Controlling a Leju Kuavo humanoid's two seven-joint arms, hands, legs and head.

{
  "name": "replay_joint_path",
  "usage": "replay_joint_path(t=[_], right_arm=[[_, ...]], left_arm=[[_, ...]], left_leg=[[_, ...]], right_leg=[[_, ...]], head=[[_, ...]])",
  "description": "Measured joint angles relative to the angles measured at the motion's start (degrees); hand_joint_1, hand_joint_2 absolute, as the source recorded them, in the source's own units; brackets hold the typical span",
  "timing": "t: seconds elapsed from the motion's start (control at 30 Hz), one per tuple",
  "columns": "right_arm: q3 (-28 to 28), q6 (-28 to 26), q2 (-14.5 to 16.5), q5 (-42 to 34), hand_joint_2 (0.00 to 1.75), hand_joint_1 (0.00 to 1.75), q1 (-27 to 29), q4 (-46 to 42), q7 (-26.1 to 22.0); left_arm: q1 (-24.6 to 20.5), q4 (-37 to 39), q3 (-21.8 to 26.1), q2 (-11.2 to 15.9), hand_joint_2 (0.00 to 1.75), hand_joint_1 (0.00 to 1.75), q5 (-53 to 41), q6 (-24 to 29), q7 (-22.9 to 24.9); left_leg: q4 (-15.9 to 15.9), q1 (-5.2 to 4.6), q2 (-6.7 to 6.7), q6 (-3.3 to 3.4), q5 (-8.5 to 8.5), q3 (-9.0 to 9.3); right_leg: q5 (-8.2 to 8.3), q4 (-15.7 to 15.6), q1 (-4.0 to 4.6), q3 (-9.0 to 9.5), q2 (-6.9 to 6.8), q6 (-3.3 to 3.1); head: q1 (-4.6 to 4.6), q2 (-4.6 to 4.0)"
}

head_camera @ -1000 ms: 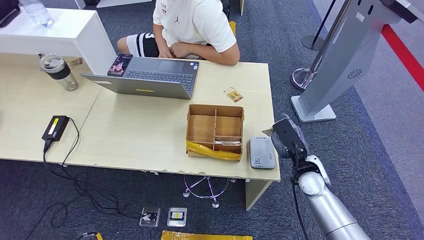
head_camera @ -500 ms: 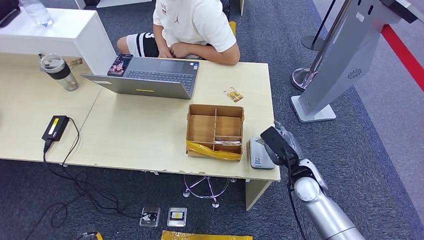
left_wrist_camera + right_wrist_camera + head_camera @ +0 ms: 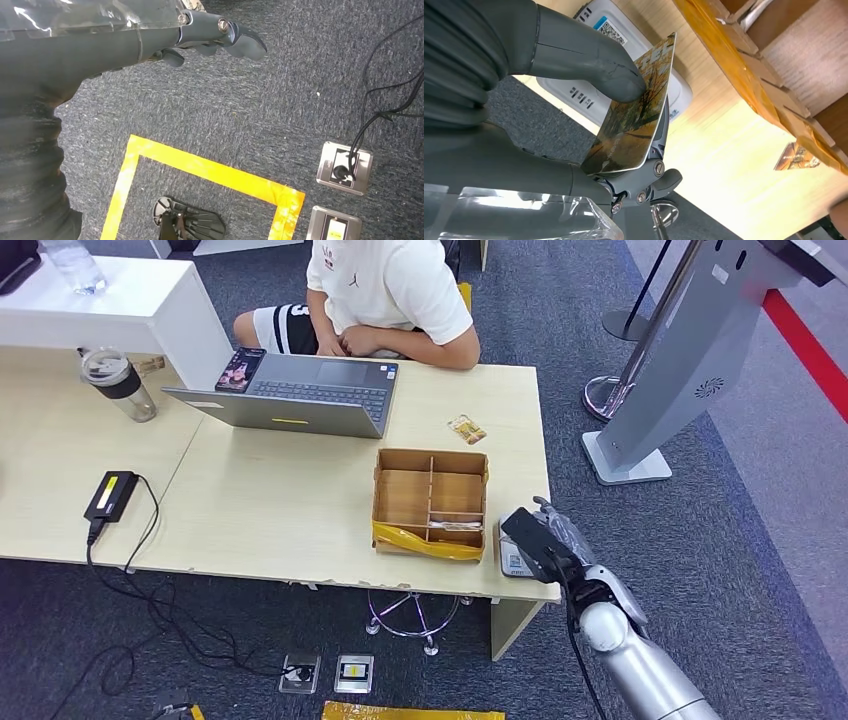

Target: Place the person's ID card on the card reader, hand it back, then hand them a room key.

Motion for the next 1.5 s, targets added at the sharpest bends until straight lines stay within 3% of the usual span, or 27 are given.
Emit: replay_joint_path(t=[0.47,1.5], right_arm=[[2.7,2.2,0.6,1.8,1.75,1.75,-0.5,0.4,1.3],[5.1,0.4,1.6,3.3,1.75,1.75,-2.7,3.8,0.3]], left_arm=[[0.0,0.0,0.6,0.0,1.75,0.0,0.6,0.1,1.1],[0.0,0.0,1.0,-0.2,1.75,0.0,0.8,1.2,1.1]], left_leg=[[0.0,0.0,0.0,0.0,0.0,-0.01],[0.0,0.0,0.0,0.0,0.0,-0.01]], right_leg=[[0.0,0.0,0.0,0.01,-0.01,0.0],[0.0,0.0,0.0,0.0,-0.01,0.0]], head=[[0.01,0.0],[0.0,0.0]])
